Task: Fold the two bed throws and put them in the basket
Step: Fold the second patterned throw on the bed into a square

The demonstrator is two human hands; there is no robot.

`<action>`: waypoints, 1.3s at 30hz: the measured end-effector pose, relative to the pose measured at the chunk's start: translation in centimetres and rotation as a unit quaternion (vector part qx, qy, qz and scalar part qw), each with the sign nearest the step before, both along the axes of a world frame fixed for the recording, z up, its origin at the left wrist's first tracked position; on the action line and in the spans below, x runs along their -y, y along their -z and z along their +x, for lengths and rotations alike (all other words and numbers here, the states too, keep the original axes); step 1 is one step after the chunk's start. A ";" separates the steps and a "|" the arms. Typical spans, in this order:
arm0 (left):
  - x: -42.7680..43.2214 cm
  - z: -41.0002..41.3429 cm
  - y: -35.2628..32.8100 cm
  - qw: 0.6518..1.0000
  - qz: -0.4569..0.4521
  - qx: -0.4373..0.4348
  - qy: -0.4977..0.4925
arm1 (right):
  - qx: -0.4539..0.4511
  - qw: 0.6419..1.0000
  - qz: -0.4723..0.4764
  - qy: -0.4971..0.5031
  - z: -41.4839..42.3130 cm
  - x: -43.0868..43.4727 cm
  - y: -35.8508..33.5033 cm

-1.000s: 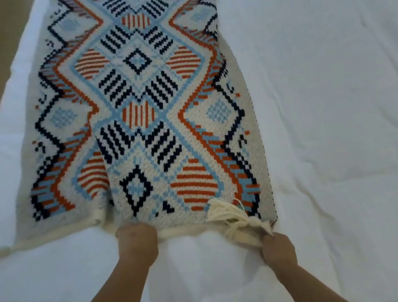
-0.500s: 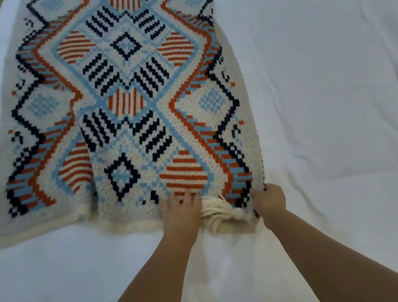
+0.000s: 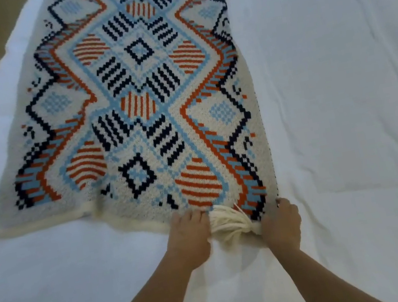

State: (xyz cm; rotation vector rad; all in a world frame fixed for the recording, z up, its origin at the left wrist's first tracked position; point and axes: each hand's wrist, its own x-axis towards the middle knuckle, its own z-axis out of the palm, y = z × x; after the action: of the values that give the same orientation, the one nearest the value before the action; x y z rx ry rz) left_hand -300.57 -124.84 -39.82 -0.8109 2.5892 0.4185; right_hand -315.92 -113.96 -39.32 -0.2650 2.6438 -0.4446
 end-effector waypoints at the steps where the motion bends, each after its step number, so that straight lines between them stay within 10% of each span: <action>1: 0.6 0.8 -0.3 1.000 0.014 -0.024 -0.014 | -0.033 0.999 -0.001 -0.042 0.7 0.9 -0.5; 13: 15.5 20.0 0.5 0.987 -0.089 0.048 -0.128 | -0.038 0.889 -0.092 -0.447 20.7 15.3 -1.3; 26: 25.1 32.7 0.8 0.985 -0.161 0.027 -0.048 | -0.219 0.831 0.005 -0.511 31.9 26.2 -0.2; 33: 27.5 40.5 -2.2 0.962 -0.225 0.142 -0.064 | -0.067 0.820 -0.034 -0.568 38.3 29.7 0.0; 39: 26.8 42.4 0.4 0.974 -0.082 0.153 -0.144 | -0.007 0.835 -0.040 -0.548 41.3 28.8 2.0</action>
State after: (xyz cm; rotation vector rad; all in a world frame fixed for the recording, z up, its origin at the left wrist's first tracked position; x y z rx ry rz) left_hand -258.13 -151.63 -40.24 -1.2139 2.2458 0.1433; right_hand -274.60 -142.79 -41.31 -1.6617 2.0065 -0.1362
